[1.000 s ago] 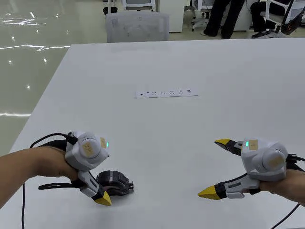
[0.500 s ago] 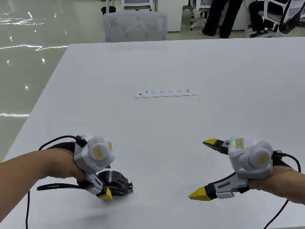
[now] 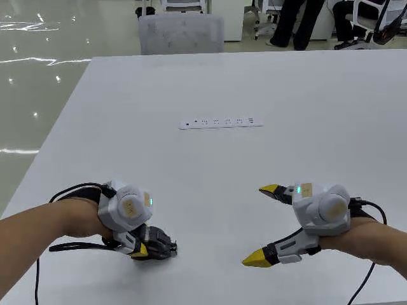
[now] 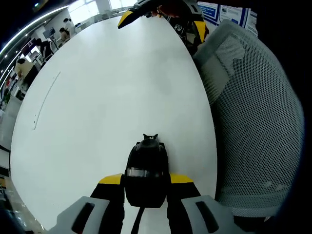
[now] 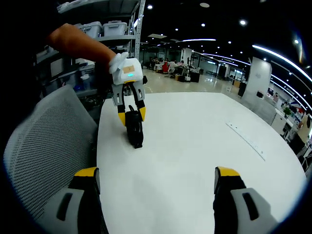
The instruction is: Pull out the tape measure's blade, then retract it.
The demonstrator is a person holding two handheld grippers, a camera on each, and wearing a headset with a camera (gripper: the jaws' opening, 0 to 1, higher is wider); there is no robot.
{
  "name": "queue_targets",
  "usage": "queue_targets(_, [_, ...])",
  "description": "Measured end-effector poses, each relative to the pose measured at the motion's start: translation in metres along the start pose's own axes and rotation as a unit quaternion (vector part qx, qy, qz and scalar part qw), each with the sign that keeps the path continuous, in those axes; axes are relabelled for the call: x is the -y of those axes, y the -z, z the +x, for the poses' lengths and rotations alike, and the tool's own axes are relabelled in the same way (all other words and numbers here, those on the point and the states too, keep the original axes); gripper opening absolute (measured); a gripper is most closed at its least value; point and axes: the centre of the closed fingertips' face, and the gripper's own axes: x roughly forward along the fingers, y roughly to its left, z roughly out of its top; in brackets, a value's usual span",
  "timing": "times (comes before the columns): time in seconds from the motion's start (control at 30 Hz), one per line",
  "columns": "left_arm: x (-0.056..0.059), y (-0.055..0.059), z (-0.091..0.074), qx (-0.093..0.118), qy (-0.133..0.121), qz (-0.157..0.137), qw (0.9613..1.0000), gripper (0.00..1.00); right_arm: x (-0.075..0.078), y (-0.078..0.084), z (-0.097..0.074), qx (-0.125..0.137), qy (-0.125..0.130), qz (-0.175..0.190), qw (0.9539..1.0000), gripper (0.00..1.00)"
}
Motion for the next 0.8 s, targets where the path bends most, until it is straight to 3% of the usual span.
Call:
queue_targets(0.33, [-0.002,0.001,0.000,0.002,-0.007,-0.017,0.9998,0.30,-0.009,-0.009,0.023,0.001,-0.029,-0.010,0.9995,0.92])
queue_targets(0.4, [-0.002,0.001,0.000,0.000,-0.008,-0.023,0.9997,0.30,-0.009,-0.007,0.031,-0.002,-0.032,-0.009,0.9994,0.91])
queue_targets(0.47, [-0.003,0.001,0.000,0.001,-0.010,-0.029,0.9995,0.30,-0.010,-0.002,0.040,-0.007,-0.041,0.015,0.9990,0.91])
queue_targets(0.8, [-0.003,0.001,0.001,0.009,-0.009,-0.040,0.9991,0.30,-0.015,0.002,0.077,-0.026,-0.060,0.017,0.9978,0.84])
